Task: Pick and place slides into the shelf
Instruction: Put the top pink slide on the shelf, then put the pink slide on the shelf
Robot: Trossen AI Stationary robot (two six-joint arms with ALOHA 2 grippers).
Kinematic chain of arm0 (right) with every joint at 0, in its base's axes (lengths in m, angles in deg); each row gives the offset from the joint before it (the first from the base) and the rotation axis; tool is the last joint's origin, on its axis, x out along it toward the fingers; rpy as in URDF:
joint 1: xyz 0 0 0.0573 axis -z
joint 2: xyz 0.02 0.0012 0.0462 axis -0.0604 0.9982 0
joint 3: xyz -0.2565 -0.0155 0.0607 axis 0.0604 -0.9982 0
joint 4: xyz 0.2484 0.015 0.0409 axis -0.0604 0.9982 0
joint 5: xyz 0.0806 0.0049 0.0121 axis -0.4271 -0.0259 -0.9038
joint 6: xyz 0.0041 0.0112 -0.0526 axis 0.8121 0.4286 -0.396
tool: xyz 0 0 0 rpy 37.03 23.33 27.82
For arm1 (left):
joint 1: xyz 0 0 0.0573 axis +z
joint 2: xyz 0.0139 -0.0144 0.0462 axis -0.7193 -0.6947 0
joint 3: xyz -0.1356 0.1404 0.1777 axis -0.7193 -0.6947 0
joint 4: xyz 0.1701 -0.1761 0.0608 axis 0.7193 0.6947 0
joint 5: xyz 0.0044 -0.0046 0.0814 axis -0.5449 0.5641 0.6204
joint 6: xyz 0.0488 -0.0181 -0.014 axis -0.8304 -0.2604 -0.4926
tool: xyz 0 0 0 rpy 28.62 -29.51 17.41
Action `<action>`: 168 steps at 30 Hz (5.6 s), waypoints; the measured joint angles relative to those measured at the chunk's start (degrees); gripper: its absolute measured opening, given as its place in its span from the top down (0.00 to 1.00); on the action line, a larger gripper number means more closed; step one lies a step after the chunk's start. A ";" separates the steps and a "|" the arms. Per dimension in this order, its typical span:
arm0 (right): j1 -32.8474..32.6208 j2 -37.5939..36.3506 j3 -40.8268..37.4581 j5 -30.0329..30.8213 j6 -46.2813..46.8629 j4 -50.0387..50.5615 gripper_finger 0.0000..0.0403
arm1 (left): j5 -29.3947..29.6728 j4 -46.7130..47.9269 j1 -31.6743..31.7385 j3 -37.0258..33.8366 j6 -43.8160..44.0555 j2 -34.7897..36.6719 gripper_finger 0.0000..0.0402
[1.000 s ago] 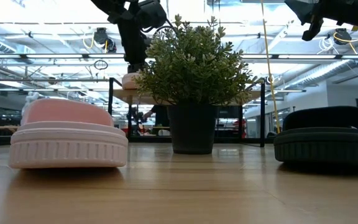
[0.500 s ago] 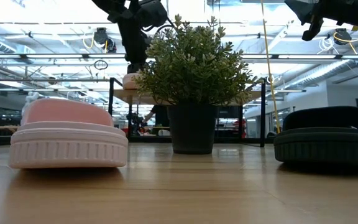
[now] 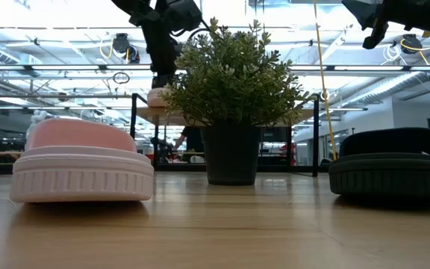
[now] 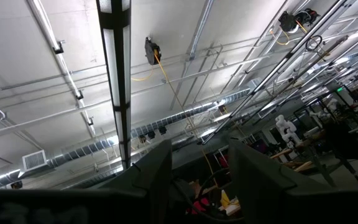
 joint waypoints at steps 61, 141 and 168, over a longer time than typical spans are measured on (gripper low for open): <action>0.00 -0.02 0.00 -0.02 0.00 0.44 0.63 | 0.40 0.08 0.07 0.00 -10.55 0.00 0.76; 0.01 0.00 0.00 0.00 0.02 0.43 0.63 | 2.77 3.01 -3.36 0.00 -9.76 0.00 0.76; 0.00 0.52 0.02 0.00 -0.92 0.37 0.63 | -7.58 34.17 -32.14 9.21 36.62 16.91 0.76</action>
